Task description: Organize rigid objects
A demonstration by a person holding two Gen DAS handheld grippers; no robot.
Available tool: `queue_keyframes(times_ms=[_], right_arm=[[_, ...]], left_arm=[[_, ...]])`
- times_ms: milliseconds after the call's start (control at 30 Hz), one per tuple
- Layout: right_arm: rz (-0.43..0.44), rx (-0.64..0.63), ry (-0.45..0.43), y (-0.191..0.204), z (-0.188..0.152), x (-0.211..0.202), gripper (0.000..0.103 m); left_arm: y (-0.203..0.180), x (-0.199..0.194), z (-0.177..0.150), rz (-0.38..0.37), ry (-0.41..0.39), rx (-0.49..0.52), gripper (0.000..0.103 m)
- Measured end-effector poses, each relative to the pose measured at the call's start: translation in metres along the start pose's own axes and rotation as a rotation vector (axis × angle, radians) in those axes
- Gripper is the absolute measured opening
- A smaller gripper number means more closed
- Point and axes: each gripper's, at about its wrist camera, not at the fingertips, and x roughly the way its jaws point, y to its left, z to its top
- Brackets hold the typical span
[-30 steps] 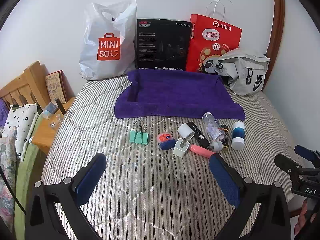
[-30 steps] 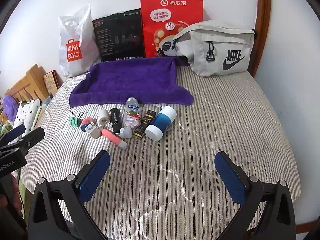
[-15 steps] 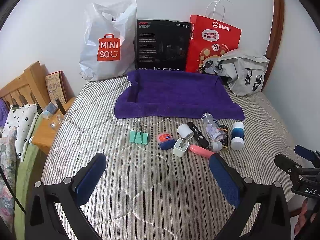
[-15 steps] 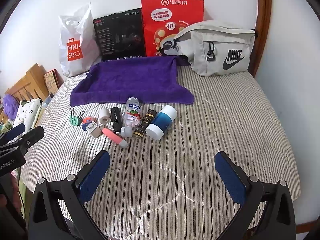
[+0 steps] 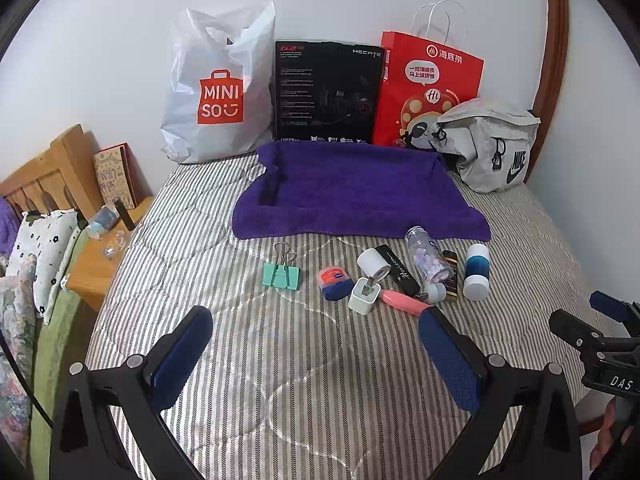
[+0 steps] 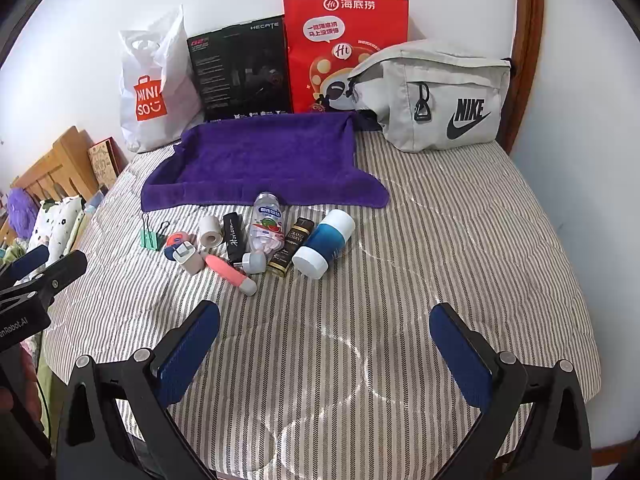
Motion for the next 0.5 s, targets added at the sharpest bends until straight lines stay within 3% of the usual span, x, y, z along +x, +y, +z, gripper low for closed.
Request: queue_keyframes(times_ms=[500], right_arm=[[-0.004,0.0,0.004,-0.0002,-0.0004,-0.0002,0.103]], left_arm=[[0.0005,-0.0002,0.0005,-0.004,-0.005,0.004,0.103]])
